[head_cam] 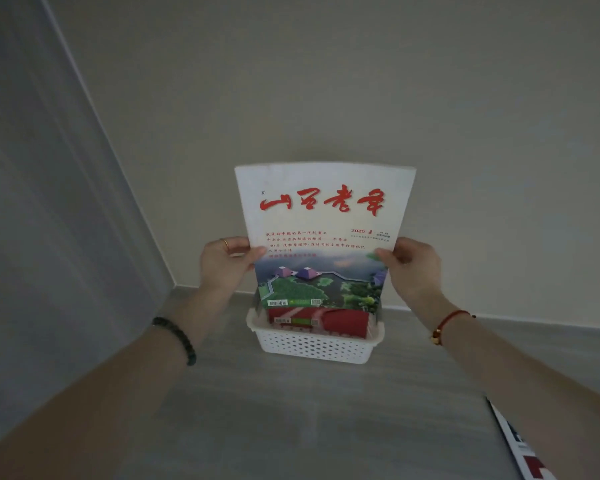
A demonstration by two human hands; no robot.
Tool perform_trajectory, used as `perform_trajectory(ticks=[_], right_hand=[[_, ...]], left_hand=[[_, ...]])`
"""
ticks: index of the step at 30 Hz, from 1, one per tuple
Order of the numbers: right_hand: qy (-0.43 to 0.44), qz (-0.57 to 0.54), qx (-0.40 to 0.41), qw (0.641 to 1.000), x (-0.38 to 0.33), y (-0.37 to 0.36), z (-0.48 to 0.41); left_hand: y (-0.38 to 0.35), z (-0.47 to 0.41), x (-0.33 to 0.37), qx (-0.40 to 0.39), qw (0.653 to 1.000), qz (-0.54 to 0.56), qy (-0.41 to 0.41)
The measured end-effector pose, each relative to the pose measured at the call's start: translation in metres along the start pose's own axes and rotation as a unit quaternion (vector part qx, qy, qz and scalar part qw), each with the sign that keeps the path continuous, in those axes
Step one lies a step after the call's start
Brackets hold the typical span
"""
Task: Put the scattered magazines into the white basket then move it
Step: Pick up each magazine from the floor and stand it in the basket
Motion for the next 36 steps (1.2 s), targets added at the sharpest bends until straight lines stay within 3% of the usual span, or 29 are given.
perform_trajectory(ticks=[8, 15, 18, 21, 25, 29, 36], right_hand=[[-0.107, 0.022, 0.004, 0.994, 0.055, -0.039, -0.001], [-0.110, 0.009, 0.037, 0.993, 0.074, -0.052, -0.001], [-0.089, -0.032, 0.077, 0.993, 0.068, -0.052, -0.006], [-0.079, -0.096, 0.038, 0.992, 0.054, -0.057, -0.016], [-0.104, -0.202, -0.003, 0.974, 0.042, -0.071, -0.025], [-0.087, -0.178, 0.015, 0.980, 0.044, -0.073, -0.019], [-0.087, -0.098, -0.054, 0.990, 0.047, -0.063, -0.018]], left_hand=[[-0.028, -0.025, -0.075, -0.019, 0.998, -0.031, 0.056], [-0.035, -0.034, -0.099, 0.018, 0.998, -0.026, 0.058], [-0.041, -0.037, -0.093, -0.029, 0.998, 0.028, 0.046], [-0.059, -0.035, -0.075, -0.120, 0.990, 0.077, 0.018], [-0.074, -0.037, -0.071, -0.133, 0.988, 0.071, 0.046], [-0.072, -0.037, -0.075, -0.145, 0.985, 0.074, 0.048], [-0.066, -0.034, -0.073, -0.123, 0.991, -0.022, 0.046]])
Point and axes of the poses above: each hand's wrist, its own z-axis away from the middle knuckle, its own y-axis out of the back of the hand, x = y × z, the point moved 3 cm from there along -z, towards the middle knuckle, and after that the axes turned 1 degree about y, right-handed, at the moved point
